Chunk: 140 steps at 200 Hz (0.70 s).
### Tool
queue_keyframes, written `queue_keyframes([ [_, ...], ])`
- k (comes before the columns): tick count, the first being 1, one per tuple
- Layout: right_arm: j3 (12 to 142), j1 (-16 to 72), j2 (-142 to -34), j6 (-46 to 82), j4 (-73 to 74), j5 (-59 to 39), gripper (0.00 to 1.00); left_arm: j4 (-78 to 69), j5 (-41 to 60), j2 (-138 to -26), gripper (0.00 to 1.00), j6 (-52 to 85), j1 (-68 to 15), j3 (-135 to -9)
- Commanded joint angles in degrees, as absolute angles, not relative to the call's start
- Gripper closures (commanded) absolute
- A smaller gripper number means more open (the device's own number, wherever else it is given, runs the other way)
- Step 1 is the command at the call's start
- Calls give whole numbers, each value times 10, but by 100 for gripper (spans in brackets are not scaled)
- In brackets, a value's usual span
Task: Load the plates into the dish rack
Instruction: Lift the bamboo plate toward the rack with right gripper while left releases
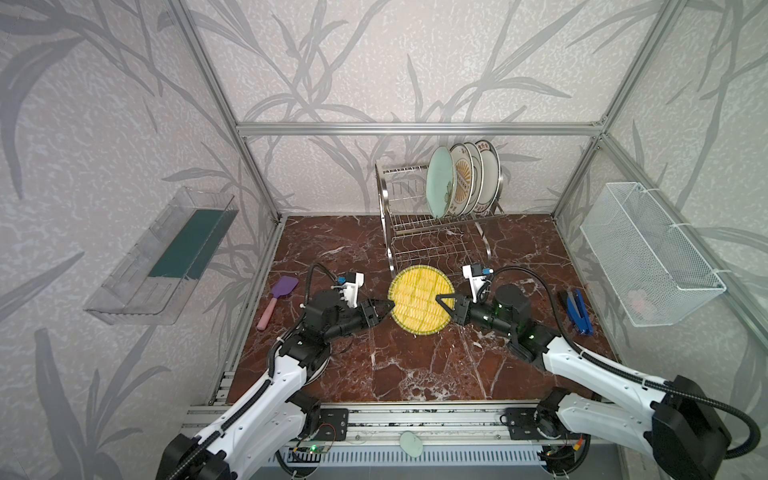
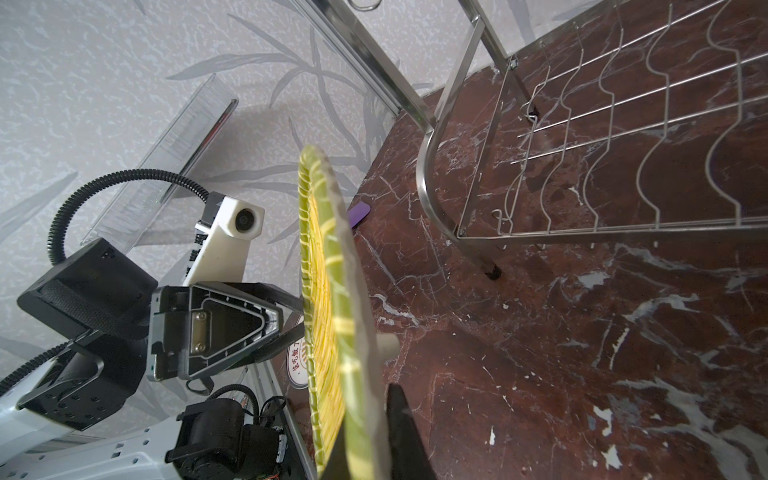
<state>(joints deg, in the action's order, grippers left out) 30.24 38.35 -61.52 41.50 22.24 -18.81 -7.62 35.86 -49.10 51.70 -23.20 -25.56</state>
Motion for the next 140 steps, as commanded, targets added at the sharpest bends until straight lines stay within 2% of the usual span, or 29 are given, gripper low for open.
queue_keyframes([
  [1, 309, 384, -585, 395, 226, -172, 100, -40, 358, -491, 53, 494, -232, -291],
  [29, 316, 384, -564, 381, 197, -160, 100, 42, 330, -479, 48, 453, -232, -320],
  [100, 353, 384, -549, 340, 150, -148, 100, 177, 250, -456, 48, 377, -232, -363],
  [140, 412, 384, -574, 313, 136, -163, 100, 277, 218, -476, 48, 305, -232, -435],
])
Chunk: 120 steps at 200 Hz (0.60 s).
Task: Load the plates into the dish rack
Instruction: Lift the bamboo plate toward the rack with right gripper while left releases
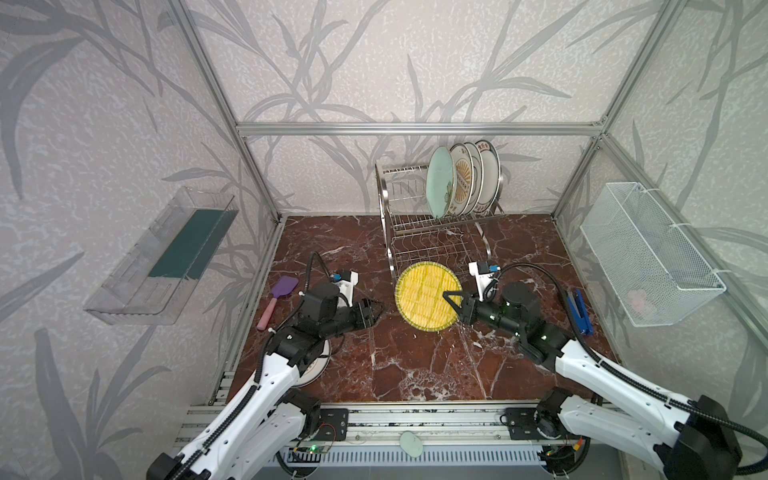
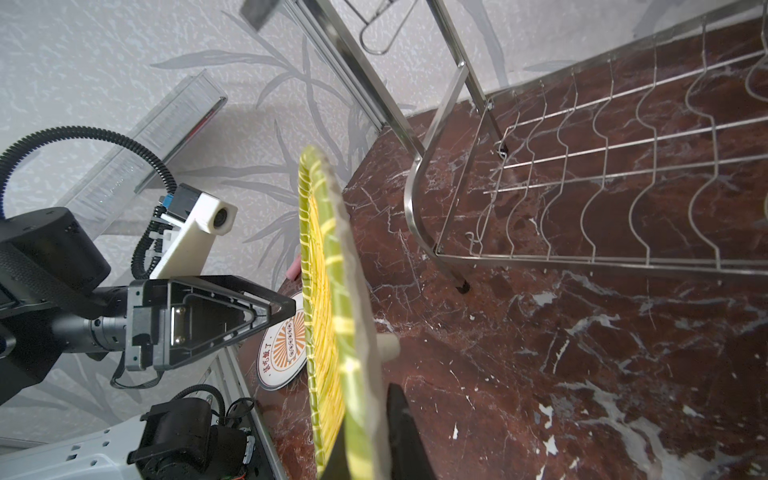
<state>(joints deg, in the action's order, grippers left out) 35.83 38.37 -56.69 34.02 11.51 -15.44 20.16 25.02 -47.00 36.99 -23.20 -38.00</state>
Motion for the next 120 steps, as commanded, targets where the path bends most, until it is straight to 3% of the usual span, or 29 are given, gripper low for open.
queue_keyframes([
  [1, 413, 385, -575, 313, 136, -163, 100, 280, 218, -477, 48, 303, -232, -436],
  [42, 505, 385, -610, 287, 94, -162, 100, 324, 176, -471, 48, 235, -232, -494],
  [120, 711, 389, -657, 215, -37, -66, 100, 299, 149, -452, 48, 157, -232, -520],
])
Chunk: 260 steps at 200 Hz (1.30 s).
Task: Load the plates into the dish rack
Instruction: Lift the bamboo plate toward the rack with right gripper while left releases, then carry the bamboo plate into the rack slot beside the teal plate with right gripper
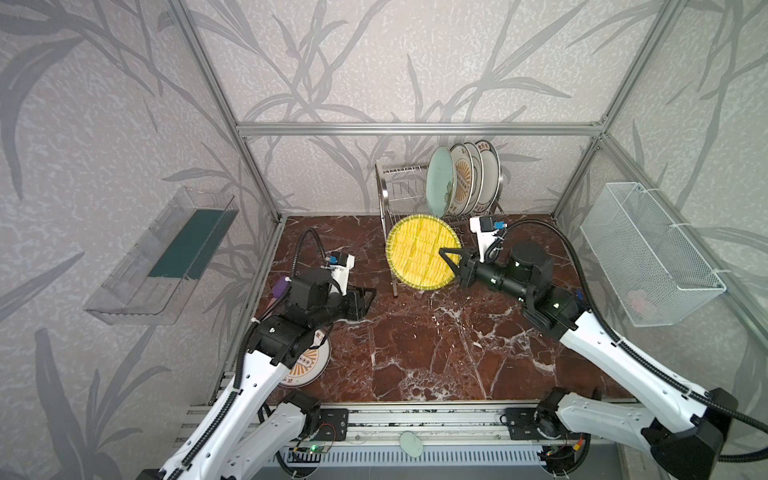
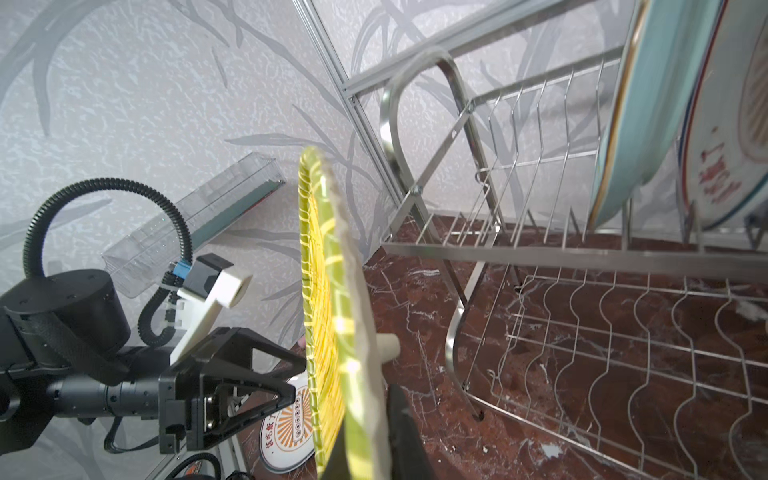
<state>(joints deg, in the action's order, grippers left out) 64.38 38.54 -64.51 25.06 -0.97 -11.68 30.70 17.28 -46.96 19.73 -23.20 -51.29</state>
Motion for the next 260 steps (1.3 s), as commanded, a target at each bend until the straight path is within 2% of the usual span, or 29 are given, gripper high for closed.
queue_keyframes([
  [1, 714, 389, -657, 214, -38, -64, 100, 299, 149, -451, 48, 157, -233, -519],
  [72, 891, 405, -747, 160, -81, 58, 100, 274, 133, -407, 47, 141, -233, -487],
  [105, 950, 427, -788, 124, -87, 148, 100, 282, 133, -413, 47, 140, -232, -488],
  [190, 1018, 440, -866, 121, -76, 284, 100, 283, 122, -409, 47, 139, -231, -486],
  [260, 1083, 450, -948, 92, -77, 360, 100, 279, 121, -405, 47, 138, -231, -482],
])
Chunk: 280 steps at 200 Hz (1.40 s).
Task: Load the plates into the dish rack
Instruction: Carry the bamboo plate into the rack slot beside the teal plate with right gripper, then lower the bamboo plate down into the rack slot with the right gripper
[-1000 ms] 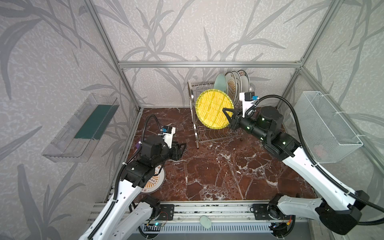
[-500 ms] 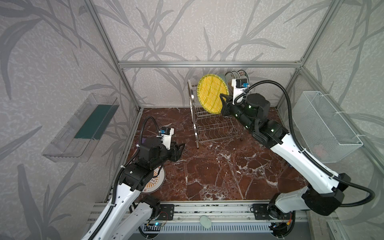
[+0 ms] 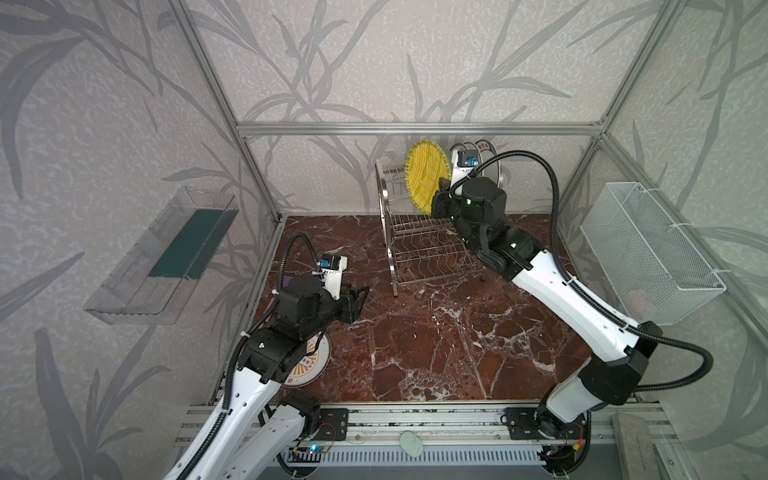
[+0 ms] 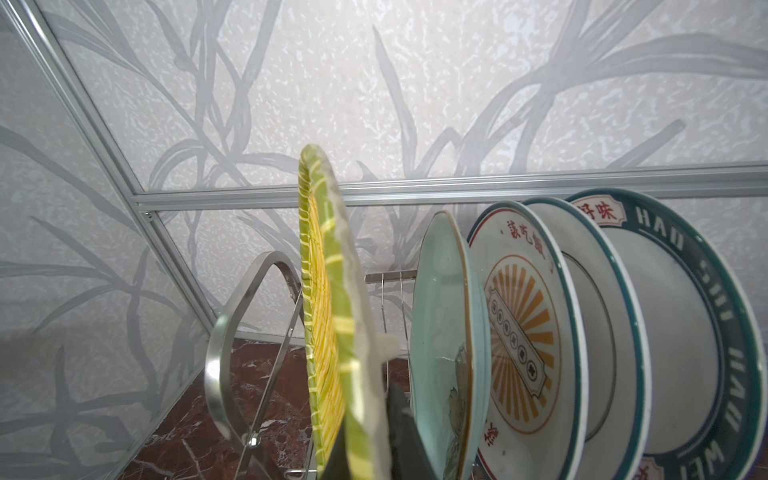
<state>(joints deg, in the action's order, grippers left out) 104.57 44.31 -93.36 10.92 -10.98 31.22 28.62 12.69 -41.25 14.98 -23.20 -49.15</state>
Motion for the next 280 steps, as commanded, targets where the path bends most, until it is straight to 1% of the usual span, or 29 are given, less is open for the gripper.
queue_keyframes([
  [1, 1084, 450, -950, 91, -77, 362, 100, 279, 121, -404, 47, 139, -231, -481],
  [77, 1166, 472, -1039, 33, -90, 441, 100, 275, 126, -399, 47, 138, -228, -476],
  [145, 1217, 482, -1088, 11, -113, 493, 100, 271, 125, -392, 47, 136, -225, -475],
  [215, 1226, 482, -1112, 5, -118, 515, 100, 271, 125, -392, 47, 138, -223, -473],
  [223, 1227, 482, -1115, 5, -119, 533, 100, 271, 126, -392, 48, 138, -223, -473],
  [280, 1226, 481, -1126, 5, -124, 544, 100, 268, 131, -388, 47, 139, -221, -471],
])
